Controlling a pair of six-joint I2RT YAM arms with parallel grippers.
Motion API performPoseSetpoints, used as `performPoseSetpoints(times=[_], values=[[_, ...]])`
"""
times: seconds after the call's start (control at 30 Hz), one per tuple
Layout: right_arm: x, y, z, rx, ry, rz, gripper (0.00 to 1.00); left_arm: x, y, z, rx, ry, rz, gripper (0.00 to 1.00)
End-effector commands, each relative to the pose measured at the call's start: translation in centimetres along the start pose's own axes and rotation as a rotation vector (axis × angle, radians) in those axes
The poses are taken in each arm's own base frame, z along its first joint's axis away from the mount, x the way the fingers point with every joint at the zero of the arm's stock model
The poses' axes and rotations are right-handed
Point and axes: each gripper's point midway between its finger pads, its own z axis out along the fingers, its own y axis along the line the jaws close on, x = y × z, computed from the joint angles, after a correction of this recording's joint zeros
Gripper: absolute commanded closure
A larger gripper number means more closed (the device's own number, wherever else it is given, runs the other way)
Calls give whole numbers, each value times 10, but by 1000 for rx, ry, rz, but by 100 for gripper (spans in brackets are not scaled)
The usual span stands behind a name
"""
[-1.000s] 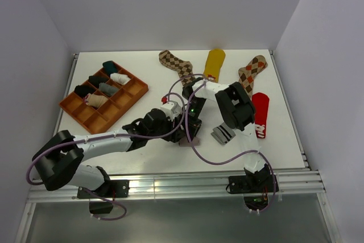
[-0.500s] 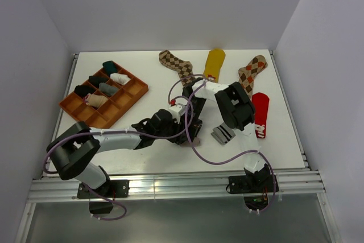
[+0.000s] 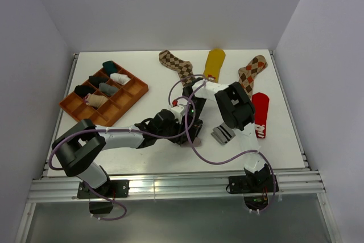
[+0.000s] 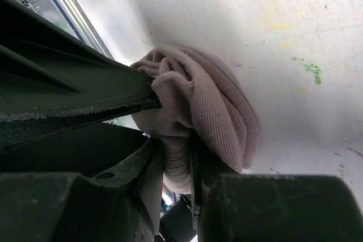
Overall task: Roll the socks
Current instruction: Roll the sock at the center of the board.
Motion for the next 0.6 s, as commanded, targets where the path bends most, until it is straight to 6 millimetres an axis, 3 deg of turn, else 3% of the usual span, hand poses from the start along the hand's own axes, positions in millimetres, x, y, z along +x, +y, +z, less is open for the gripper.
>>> performPoseSetpoints(times=[0.0,0.33,0.47,0.57], values=[[0,-72,12,236,78,-86,83,2,2,-2,-7,13,46,52],[-1,-70,10,234,75,-94,80,15,16,1,-74,83,57,63],[-4,-70,7,248,51,-107,75,21,13,4,-67,130,43,78],[-11,-66,1,255,7,-124,64,24,12,6,-69,156,27,93]])
